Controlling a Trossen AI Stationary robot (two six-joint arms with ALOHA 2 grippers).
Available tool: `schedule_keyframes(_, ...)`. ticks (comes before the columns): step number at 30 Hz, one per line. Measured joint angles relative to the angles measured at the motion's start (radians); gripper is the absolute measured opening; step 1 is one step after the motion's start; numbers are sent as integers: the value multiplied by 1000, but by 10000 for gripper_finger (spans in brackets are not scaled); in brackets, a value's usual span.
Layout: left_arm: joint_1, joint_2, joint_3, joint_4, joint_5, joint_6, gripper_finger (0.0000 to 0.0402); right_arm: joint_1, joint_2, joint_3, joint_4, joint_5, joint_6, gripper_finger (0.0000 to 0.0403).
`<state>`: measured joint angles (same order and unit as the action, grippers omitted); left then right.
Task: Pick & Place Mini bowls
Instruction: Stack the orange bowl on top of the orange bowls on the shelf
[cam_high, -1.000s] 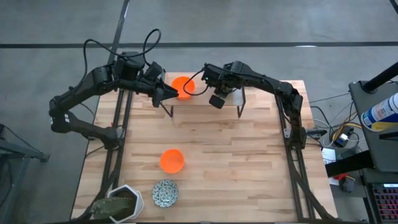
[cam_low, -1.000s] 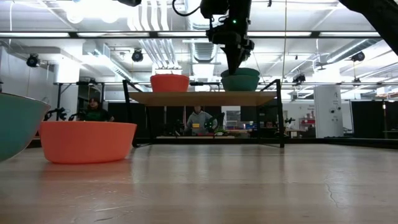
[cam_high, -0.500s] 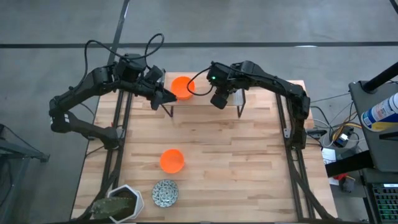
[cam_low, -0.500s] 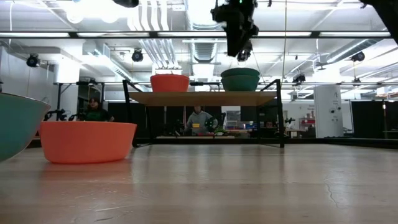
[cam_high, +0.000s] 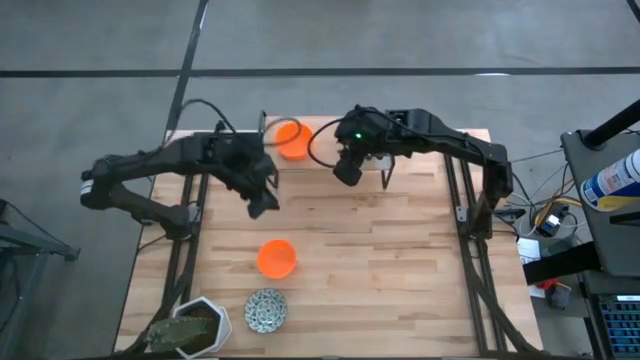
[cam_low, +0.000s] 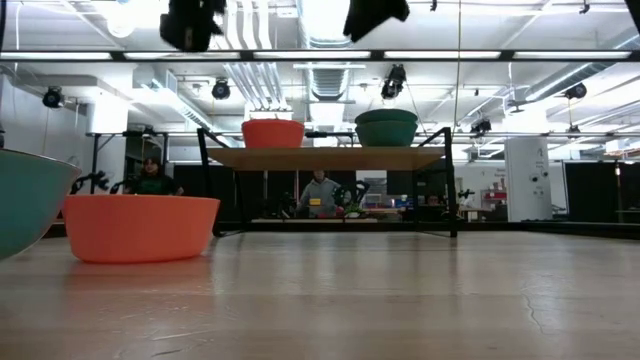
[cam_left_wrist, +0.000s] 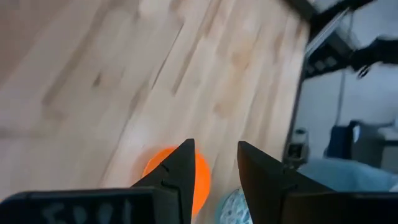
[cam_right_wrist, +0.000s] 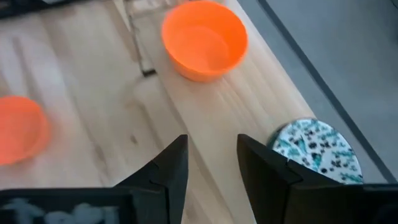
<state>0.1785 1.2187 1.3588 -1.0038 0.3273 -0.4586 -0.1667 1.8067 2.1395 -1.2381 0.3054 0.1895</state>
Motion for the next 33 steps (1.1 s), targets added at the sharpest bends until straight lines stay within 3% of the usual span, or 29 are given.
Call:
schedule_keyframes(6,-19,3,-157,44,-52,-39,112,48,-53,0,28,0,52,121)
schedule_keyframes(17,-79,3,-412,217,-53,-91,112,93,-172,0,147,10,93,105)
schedule_keyframes(26,-183,3,-523,355,-52,-71,112,93,-204,0,183,10,98,105)
schedule_keyframes(33,-222,6,-599,395,-152,-78,112,93,-201,0,205,9,99,97)
